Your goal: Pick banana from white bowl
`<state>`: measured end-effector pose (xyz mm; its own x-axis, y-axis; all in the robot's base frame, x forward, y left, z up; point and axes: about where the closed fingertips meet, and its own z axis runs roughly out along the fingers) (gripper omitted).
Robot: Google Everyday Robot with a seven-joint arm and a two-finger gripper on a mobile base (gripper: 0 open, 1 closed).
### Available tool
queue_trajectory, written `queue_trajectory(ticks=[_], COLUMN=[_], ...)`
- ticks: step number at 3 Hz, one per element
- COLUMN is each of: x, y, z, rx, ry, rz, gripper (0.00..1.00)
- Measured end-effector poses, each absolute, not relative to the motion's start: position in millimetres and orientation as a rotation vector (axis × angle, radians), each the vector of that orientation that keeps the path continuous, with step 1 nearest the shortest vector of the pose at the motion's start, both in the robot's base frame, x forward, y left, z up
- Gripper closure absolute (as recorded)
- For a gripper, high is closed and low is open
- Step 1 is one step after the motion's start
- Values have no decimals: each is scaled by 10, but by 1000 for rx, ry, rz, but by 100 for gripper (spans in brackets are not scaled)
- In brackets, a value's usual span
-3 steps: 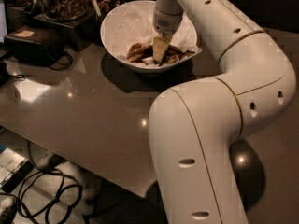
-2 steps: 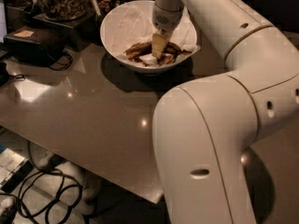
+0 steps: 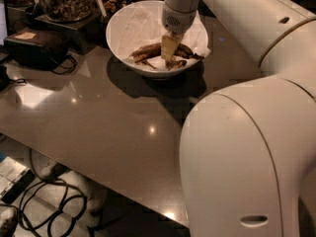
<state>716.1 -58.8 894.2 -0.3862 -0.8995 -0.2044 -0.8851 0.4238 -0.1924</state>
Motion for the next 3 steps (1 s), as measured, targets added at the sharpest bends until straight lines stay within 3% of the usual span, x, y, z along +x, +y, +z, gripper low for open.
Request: queue_trajectory(ticks=[1,3], x=[7129,6507], y=[-558,-473], z=[9027,9452], rx=[-1541,-1486], ry=[2377,2247], rz=[-88,-95], gripper=[100,100])
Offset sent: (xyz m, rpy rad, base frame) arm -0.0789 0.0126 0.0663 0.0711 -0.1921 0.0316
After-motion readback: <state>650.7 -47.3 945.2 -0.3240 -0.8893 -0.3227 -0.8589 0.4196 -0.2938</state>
